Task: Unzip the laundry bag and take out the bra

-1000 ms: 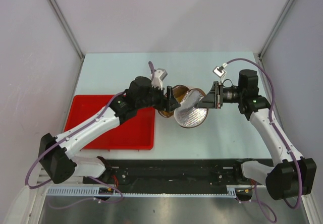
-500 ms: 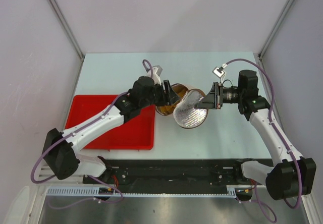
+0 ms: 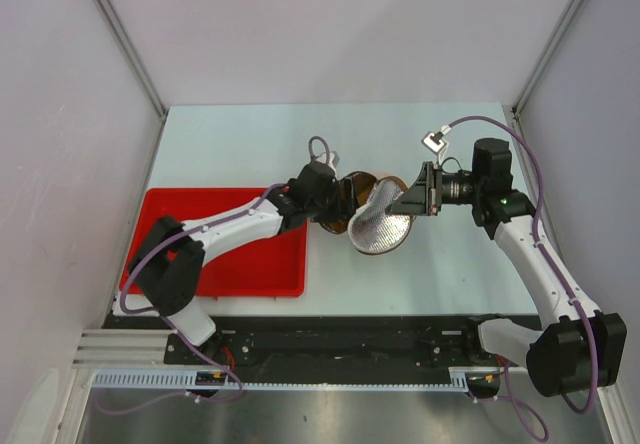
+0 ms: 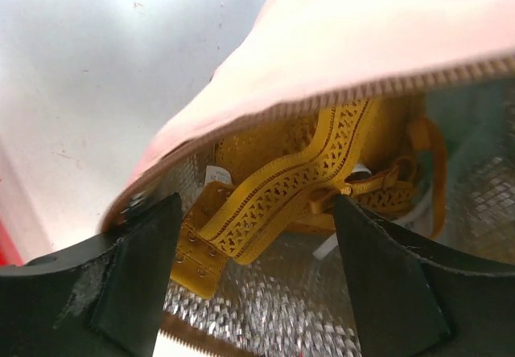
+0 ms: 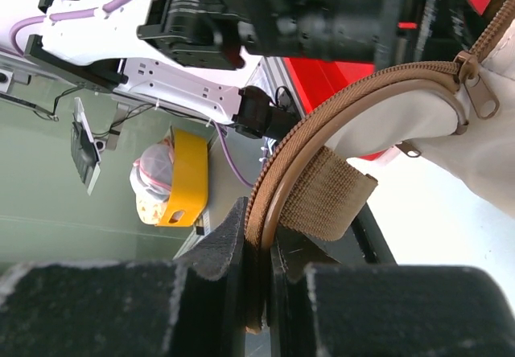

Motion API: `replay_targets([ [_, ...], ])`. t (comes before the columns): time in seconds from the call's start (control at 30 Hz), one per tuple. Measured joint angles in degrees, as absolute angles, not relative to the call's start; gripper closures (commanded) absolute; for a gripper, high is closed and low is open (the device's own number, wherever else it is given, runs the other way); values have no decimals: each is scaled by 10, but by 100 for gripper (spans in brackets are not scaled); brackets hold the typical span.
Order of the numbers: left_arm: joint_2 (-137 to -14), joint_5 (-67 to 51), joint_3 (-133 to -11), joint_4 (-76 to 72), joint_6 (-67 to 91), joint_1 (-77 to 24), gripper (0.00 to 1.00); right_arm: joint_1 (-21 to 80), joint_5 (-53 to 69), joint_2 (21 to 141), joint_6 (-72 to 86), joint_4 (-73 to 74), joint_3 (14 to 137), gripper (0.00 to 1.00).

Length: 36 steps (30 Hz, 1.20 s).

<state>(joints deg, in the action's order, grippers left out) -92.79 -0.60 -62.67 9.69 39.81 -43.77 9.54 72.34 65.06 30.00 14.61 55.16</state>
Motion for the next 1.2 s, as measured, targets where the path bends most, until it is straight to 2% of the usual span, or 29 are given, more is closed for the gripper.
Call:
replay_targets([
  [0.17,-962,-17,-646,95,395,-445,21,96,723,651,304,142,552,100],
  [0.27,-978,-24,-656,87,395,-453,42,97,723,651,307,138,552,100],
  [0.3,-984,-28,-659,84,395,-455,61,97,723,651,308,137,552,100],
  [0.37,-994,-36,-664,80,394,-460,81,98,723,651,311,134,551,100],
  [0.4,-997,-37,-666,80,394,-462,96,98,723,651,312,133,551,100],
  [0.43,-1001,-38,-669,81,390,-464,100,98,723,651,313,131,551,100],
  [0.7,-980,-17,-692,126,365,-467,99,98,723,650,314,127,551,100],
  [1.03,-775,45,-712,167,323,-455,100,98,727,646,314,124,550,100],
  [1.2,-724,59,-726,169,312,-443,100,96,720,647,314,125,548,100],
])
